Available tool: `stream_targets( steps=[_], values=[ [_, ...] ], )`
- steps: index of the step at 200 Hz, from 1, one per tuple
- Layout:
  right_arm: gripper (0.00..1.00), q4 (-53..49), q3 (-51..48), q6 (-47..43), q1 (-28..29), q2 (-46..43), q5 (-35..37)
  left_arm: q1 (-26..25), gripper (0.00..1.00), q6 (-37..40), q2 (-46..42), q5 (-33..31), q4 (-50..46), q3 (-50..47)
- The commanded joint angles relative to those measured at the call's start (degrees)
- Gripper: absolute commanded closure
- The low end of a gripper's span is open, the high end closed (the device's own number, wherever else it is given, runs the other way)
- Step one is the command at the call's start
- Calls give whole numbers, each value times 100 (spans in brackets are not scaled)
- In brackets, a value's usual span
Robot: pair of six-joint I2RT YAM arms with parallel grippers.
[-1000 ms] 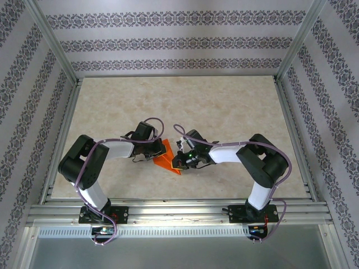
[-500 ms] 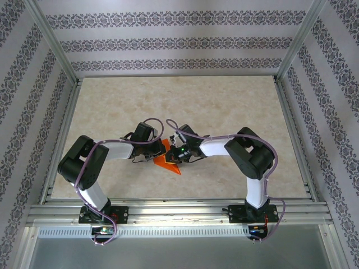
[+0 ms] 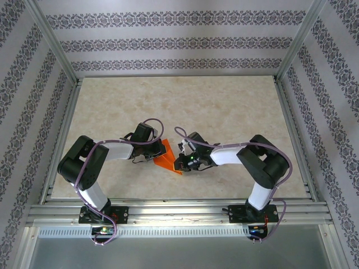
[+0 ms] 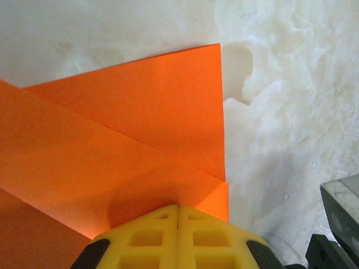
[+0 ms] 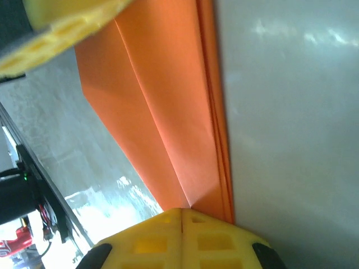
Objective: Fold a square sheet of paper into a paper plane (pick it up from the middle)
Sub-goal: Fourth fold the wing at the center of the table.
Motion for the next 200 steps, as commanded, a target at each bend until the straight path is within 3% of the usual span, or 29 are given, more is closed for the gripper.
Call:
stream_targets(
  steps=[1,58,97,149,200],
  values=[
    [97,-437,-405,-184,-29,-239,92,71,96,11,68,-445,-380,-179],
    [96,-569,-883,-267,-88,-805,95,74,96,4,77,-390,-342,-160],
    [96,-518,-515,-75,-114,-1330,-106,74,95,-29,42,-274,-268,-153],
    [96,-415,493,87,-204,-233,-77,70,95,-81,6,-240,-205,-161],
    [100,-430,461,70,-255,337,63,73,95,-45,-10,-185,-202,-118]
  ],
)
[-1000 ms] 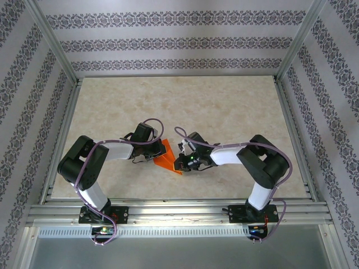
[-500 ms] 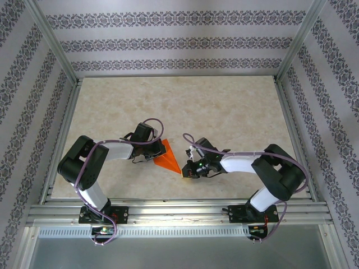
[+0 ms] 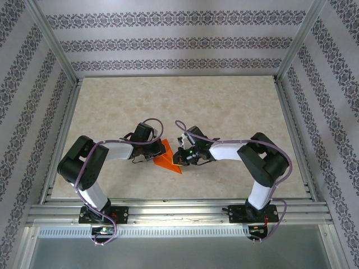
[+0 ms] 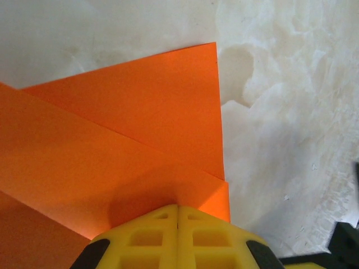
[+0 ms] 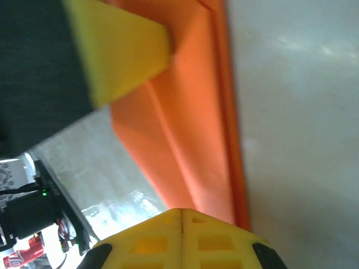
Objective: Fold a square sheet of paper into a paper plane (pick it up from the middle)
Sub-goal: Fourth fold the wing at the center of the table.
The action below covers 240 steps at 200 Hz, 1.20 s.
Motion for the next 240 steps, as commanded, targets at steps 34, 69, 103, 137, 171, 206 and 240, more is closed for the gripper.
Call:
stream_targets(
  steps=[34,69,103,137,171,206,240],
  values=[
    [100,-17,-566,58,-36,84,186,58,91,-32,-215,9,-237,31],
    [100,-30,-662,19,-39,55,211,-109,86,-53,-783,216,-204,150],
    [100,-22,-627,34,-36,91,213,-337,89,-169,-844,142,-251,29],
    [100,-65,-601,18,-39,73,222,-439,93,-295,-523,202,101,-192],
    [100,-57,-642,18,-39,114,239,-446,93,-319,-185,123,234,-302],
    [100,-57,-718,10,-39,143,281,-379,93,-297,-28,-100,271,-467],
    [100,-166,-767,-68,-39,136,353,-88,93,-276,-72,-140,160,-532]
  ],
)
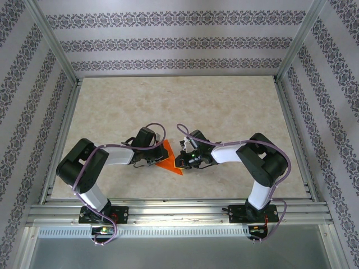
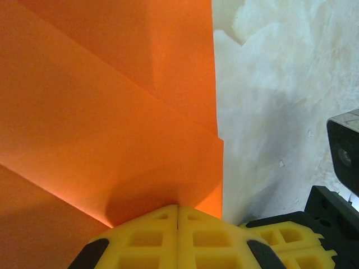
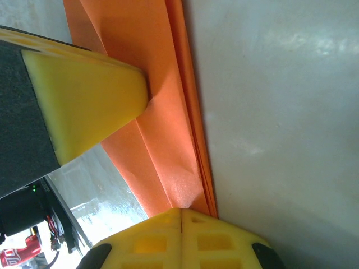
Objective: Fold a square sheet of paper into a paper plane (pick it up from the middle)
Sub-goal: Fourth fold the wing at the center of the table.
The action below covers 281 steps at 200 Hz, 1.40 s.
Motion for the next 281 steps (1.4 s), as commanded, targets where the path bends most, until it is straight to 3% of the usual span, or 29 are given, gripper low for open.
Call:
stream_targets(
  steps=[1,163,198,232,281],
  values=[
    [100,-678,-295,-91,-33,190,384,223,93,4,95,-296,-168,-171],
    [100,-741,-361,-267,-32,226,256,1835,92,968,322,101,-1546,966],
    [100,-742,-323,-255,-33,163,239,1638,92,879,-407,64,-1874,1055],
    [100,-695,-289,-200,-32,73,215,1053,91,571,-1101,-6,-1707,840],
    [100,-698,-199,-175,-32,22,160,218,92,158,-563,-40,-1056,657]
  ],
)
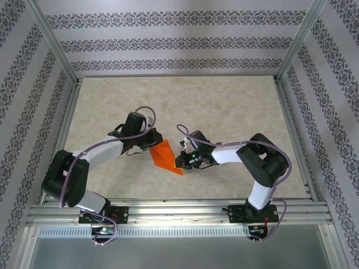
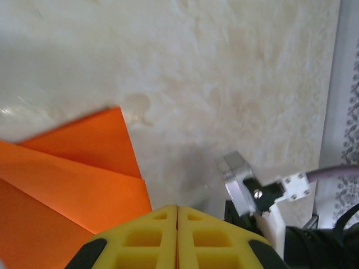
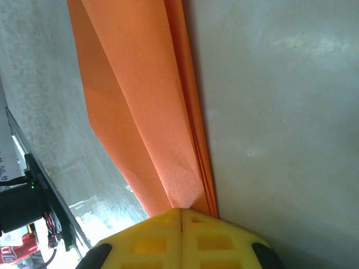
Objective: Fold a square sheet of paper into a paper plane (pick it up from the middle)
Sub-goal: Fourth fold the wing at the center of the table.
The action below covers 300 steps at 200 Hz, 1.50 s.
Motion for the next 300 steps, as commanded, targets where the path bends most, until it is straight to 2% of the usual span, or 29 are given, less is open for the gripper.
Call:
stream_targets(
  steps=[1,27,71,108,129,142,166,300],
  values=[
    [100,-770,-131,-88,-32,66,167,-265,91,-336,374,-93,338,-205],
    [100,-743,-124,-73,-33,59,158,-489,92,-513,781,90,913,-296],
    [100,-743,-82,-42,-30,-144,75,-517,93,-498,1084,-142,965,-552],
    [89,-943,-277,78,-54,-940,189,-517,93,-468,1110,-185,944,-614],
    [88,-928,-624,406,-58,-1343,246,-517,93,-503,1128,-160,1005,-655],
    [82,-906,-805,612,-51,-1457,229,-524,93,-563,1119,-152,1070,-698],
    [79,-904,-1008,808,1,-1565,302,-511,93,-561,1093,-221,971,-684],
    [77,-897,-728,831,152,-1161,333,-508,93,-561,1071,-205,909,-625]
  ],
)
